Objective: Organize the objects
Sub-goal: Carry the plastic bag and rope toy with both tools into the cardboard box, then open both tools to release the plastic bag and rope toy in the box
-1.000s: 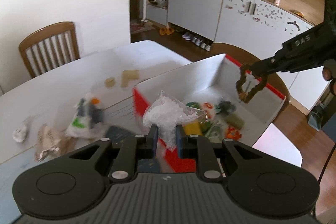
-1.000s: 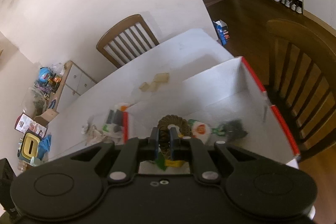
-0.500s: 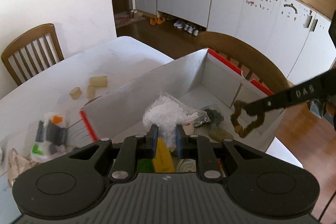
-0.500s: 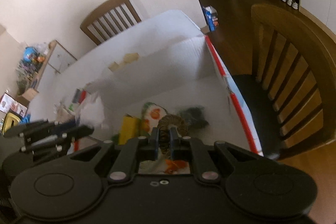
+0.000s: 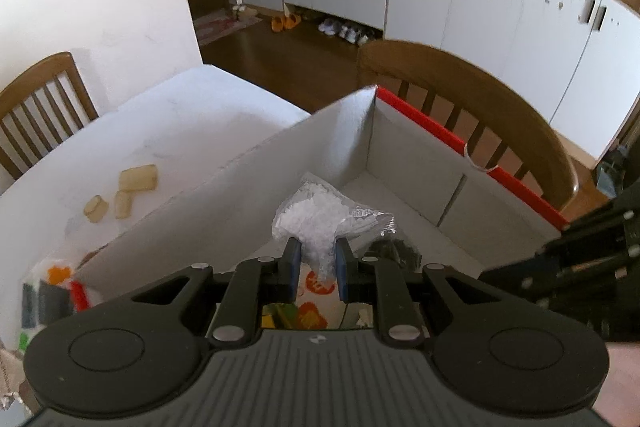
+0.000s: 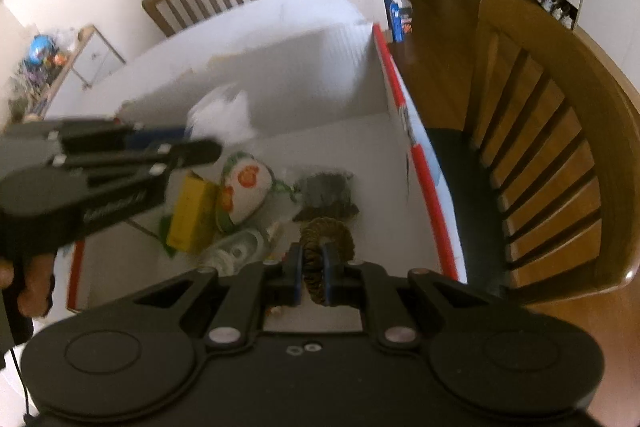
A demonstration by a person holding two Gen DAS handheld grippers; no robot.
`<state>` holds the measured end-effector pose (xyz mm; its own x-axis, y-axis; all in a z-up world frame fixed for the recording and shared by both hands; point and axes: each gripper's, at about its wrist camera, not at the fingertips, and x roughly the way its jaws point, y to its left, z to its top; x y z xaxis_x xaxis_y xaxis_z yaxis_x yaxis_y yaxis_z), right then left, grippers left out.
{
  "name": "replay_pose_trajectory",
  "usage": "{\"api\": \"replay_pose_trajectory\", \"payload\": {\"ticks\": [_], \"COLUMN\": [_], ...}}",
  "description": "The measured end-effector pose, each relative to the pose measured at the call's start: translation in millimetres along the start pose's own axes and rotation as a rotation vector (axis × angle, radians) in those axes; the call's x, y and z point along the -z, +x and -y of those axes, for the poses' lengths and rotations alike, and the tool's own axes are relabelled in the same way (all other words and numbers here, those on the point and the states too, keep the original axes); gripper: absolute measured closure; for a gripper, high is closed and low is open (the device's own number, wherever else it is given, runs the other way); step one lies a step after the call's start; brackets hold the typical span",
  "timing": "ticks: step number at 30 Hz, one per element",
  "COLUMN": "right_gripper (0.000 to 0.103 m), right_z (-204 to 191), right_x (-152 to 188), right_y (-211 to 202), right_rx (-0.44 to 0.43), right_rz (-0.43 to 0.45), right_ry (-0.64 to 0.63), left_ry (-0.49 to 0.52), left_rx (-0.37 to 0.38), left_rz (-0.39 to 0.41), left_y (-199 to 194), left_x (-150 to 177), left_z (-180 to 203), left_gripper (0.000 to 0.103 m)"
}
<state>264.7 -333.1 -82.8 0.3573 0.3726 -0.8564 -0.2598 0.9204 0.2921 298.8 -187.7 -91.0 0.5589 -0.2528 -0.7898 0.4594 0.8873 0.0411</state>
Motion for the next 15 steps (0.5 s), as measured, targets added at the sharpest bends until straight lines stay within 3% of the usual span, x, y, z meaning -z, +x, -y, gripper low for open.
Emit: {"api": "replay_pose_trajectory", "payload": {"ticks": [7, 15], "right_gripper": [0.094, 0.089], "right_z": [-7, -17], "right_x": [0, 3], "right_y": [9, 16], "right_rx": [-0.018, -0.042], "right_rz": [-0.018, -0.035], "right_ry": [-0.016, -0.041], "left_ry": [0.026, -0.011], "left_rx": [-0.003, -0.005], "left_rz": [-0.062, -0.124], "left_y": [28, 47], "left_x": [-3, -5], "left_z": [12, 7], "left_gripper": [0.085, 0.085]}}
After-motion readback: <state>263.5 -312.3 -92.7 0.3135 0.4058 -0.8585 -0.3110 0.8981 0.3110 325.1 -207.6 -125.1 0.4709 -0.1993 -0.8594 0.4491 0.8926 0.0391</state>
